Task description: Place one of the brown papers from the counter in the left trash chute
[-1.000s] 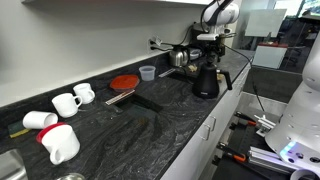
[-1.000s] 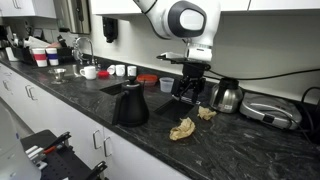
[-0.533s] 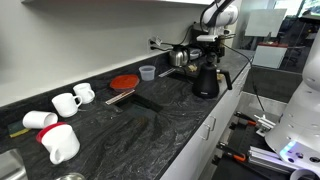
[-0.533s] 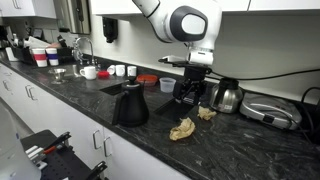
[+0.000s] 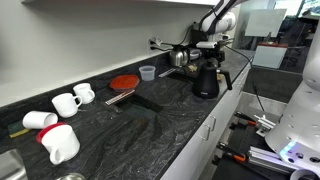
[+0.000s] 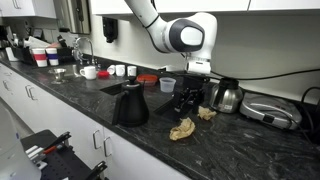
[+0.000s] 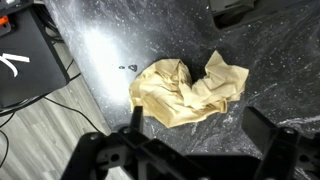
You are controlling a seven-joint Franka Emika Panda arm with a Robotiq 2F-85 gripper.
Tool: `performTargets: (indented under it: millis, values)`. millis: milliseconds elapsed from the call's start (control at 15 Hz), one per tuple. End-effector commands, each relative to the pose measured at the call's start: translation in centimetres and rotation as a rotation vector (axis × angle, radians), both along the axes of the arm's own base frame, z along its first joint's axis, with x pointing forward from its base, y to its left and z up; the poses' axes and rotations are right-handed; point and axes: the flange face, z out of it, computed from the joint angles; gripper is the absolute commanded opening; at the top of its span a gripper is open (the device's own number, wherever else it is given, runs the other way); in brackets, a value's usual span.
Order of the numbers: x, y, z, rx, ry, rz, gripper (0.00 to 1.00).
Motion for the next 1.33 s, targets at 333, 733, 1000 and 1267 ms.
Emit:
performTargets:
  millis: [333,733,1000,1267]
  values:
    - [0.3,0.6,-3.9,-0.027,0.064,0.019,1.0]
    - [0.5,0.9,-6.3,-0.024,0.108,0.028,1.0]
    - [0.6,0.8,-6.4,-0.019,0.099,0.016,0.69]
    - [0.7,0.6,-6.2,-0.018,0.089,-0.002,0.41]
